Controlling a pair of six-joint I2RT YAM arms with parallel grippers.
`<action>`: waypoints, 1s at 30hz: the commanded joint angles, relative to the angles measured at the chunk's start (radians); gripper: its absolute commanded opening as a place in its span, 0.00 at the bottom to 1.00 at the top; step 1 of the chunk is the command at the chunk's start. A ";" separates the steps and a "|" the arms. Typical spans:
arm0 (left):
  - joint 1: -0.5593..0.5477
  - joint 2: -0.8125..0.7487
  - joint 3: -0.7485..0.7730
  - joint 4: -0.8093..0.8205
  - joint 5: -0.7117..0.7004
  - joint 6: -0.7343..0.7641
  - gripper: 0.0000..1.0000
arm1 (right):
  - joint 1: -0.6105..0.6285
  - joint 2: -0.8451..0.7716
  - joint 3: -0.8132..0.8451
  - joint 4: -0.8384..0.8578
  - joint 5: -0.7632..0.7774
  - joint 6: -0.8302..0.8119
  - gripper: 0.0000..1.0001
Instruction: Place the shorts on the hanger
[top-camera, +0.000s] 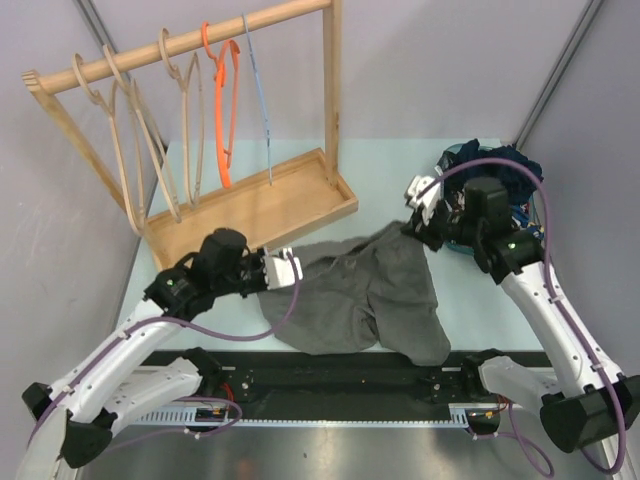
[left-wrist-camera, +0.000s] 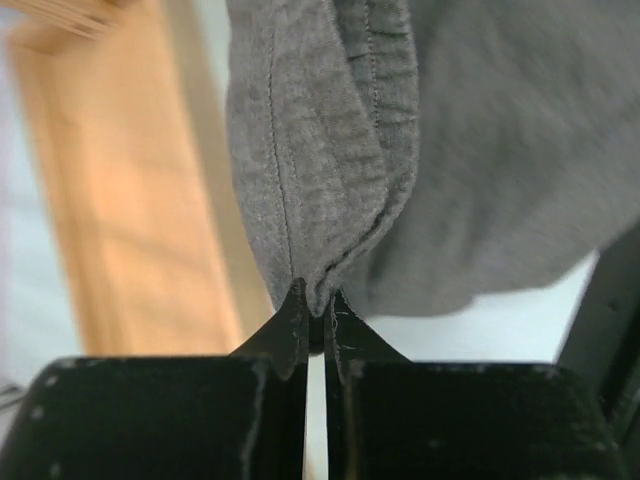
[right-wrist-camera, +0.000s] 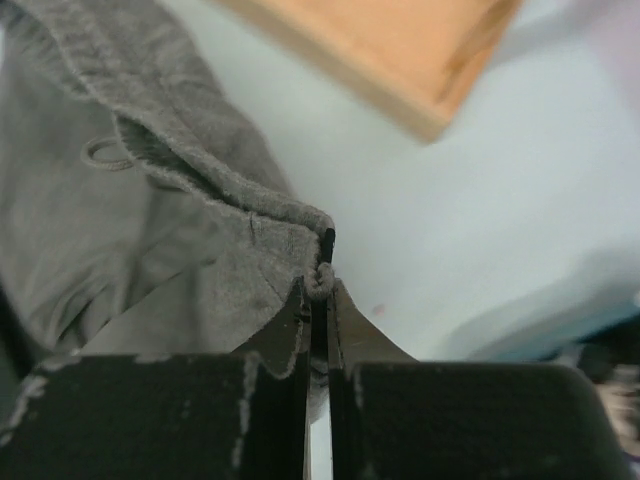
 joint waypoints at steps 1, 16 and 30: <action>0.009 -0.032 -0.166 0.043 0.036 0.036 0.00 | -0.002 -0.012 -0.155 -0.020 -0.103 -0.105 0.00; 0.359 0.477 -0.084 -0.101 0.344 0.010 0.01 | -0.037 0.298 -0.224 0.012 -0.029 0.067 0.00; 0.359 0.305 -0.084 -0.168 0.407 0.117 0.78 | 0.045 0.087 -0.152 0.005 0.033 0.151 0.90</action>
